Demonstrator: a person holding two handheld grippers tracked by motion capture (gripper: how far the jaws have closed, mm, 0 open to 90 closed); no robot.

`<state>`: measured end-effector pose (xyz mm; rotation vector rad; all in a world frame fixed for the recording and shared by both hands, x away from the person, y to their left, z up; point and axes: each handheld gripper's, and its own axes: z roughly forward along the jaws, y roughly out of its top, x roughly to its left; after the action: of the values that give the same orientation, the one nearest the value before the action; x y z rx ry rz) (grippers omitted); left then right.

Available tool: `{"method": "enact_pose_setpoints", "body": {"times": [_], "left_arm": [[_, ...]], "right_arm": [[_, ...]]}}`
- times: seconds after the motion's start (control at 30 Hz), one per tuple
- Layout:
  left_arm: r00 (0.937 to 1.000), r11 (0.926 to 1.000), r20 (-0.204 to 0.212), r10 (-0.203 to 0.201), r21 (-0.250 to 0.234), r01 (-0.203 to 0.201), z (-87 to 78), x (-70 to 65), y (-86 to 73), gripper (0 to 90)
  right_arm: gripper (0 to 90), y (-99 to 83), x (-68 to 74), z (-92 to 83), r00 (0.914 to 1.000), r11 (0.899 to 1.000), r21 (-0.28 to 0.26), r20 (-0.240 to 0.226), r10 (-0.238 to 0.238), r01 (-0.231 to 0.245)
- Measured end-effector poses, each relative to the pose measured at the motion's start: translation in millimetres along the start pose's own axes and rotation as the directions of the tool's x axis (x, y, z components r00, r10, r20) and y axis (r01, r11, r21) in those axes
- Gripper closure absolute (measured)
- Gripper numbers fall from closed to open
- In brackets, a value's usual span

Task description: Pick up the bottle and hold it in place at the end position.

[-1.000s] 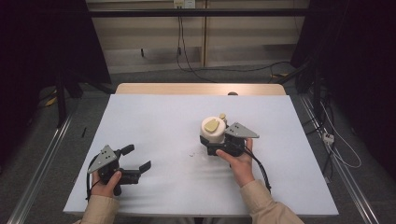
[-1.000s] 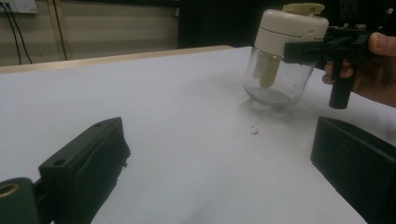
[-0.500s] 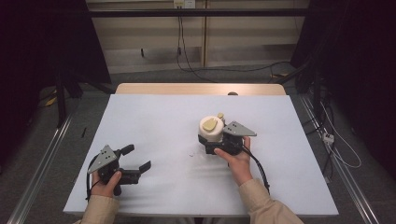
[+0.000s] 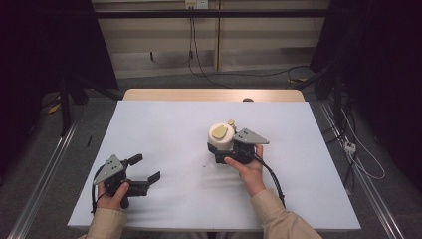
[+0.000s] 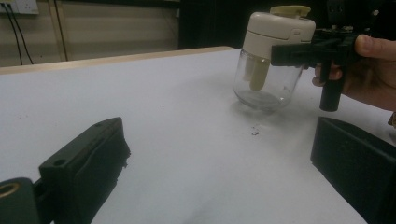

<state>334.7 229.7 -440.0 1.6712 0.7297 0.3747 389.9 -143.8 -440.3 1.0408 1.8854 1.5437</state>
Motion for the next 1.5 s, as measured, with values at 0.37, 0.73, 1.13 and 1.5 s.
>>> {"method": "enact_pose_setpoints", "body": {"times": [0.37,0.73,1.13,1.5], "left_arm": [[1.0000,1.0000,0.000,-0.001,0.000,0.001,0.2,0.0,-0.1,3.0],[1.0000,1.0000,-0.001,-0.001,0.000,0.001,0.3,-0.1,-0.1,3.0],[1.0000,1.0000,-0.002,0.002,-0.002,-0.002,-0.3,0.1,0.2,3.0],[0.9999,1.0000,-0.011,0.007,-0.002,-0.007,-1.7,0.3,-0.1,3.0]], "right_arm": [[7.0,1.3,-0.3,4.6,1.0000,1.000,0.000,0.004,0.007,-0.007],[7.1,2.3,-2.5,8.0,0.9998,1.000,-0.002,0.016,0.009,-0.009],[7.1,4.8,-0.1,14.7,1.0000,1.000,-0.008,0.008,-0.005,0.005],[7.1,4.7,0.2,21.3,1.0000,1.000,-0.003,0.006,-0.008,0.008]]}}
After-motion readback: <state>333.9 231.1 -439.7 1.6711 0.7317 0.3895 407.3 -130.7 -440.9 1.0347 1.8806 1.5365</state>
